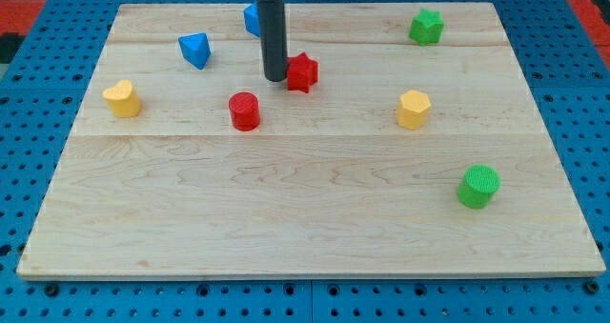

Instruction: Place the red star vertically below to the red circle

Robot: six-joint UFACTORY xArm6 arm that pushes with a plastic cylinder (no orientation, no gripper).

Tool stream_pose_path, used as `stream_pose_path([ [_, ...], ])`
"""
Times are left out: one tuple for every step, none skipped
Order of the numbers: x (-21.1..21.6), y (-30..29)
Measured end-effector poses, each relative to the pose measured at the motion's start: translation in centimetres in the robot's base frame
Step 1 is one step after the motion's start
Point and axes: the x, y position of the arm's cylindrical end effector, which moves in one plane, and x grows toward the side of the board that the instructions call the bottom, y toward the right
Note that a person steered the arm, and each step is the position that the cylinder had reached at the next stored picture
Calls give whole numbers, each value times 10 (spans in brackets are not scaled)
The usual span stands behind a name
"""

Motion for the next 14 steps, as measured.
stream_pose_path([
  [-25, 10],
  [-39, 22],
  [-29, 61],
  [34, 62],
  [67, 67],
  [58, 75],
  [90, 103],
  [141, 93],
  [171, 81],
  [179, 75],
  [180, 67],
  [180, 58],
  [180, 47],
  [180, 31],
])
